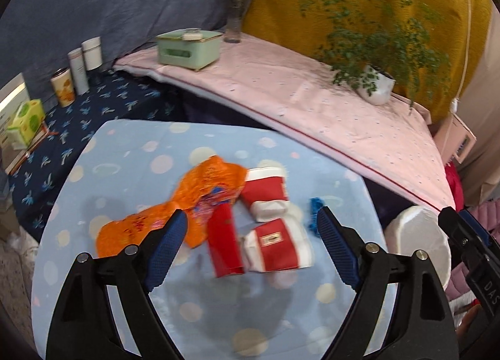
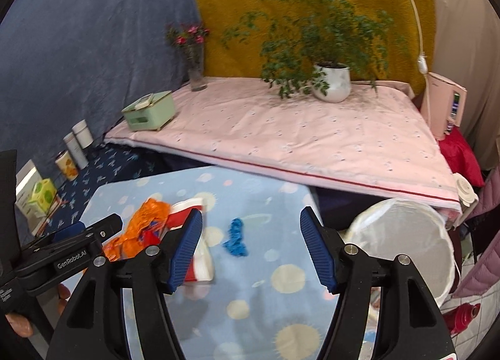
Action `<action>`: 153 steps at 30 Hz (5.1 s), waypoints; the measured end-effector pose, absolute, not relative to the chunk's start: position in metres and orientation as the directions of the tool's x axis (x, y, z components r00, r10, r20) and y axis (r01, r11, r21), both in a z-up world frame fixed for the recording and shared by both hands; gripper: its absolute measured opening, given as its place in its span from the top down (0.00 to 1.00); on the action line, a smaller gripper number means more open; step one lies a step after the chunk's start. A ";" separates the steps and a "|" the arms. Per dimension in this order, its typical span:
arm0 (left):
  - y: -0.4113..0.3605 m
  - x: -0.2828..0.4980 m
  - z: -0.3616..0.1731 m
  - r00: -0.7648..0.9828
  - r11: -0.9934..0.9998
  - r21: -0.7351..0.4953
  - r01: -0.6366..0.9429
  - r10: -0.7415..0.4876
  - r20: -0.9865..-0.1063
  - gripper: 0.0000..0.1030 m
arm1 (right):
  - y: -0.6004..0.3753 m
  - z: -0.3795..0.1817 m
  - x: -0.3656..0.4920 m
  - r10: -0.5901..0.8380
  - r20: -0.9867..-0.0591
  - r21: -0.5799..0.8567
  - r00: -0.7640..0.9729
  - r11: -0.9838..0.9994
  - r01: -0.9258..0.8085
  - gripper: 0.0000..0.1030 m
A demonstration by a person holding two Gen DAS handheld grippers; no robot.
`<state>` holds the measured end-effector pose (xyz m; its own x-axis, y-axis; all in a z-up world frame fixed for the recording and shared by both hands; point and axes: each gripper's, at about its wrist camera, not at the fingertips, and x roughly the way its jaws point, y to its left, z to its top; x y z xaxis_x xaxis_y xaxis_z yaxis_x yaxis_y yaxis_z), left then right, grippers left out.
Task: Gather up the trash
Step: 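Return both tools to the table and grasp the red box with the left tool, then grasp the red-and-white paper cup with the right tool while the left holds the red box, then carry the red box and paper cup over the bin and release both, then move both tools back over the orange wrapper on the table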
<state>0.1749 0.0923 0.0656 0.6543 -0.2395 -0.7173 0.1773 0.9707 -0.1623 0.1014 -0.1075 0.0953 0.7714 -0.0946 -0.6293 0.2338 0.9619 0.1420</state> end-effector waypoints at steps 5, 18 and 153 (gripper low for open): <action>0.124 0.177 0.048 0.632 0.977 -0.177 0.123 -0.214 -0.744 0.21 | -0.081 0.079 0.112 -0.060 -0.657 0.139 0.752 0.970 0.199 0.39; 0.140 0.189 -0.002 0.532 0.966 -0.252 0.052 -0.240 -0.812 0.12 | -0.062 0.013 0.143 0.009 -0.740 0.197 0.673 0.959 0.204 0.39; -0.088 0.148 0.050 0.448 0.837 -0.278 0.472 -0.499 -0.742 0.43 | -0.241 0.082 0.037 -0.288 -0.628 0.169 0.723 0.856 0.488 0.45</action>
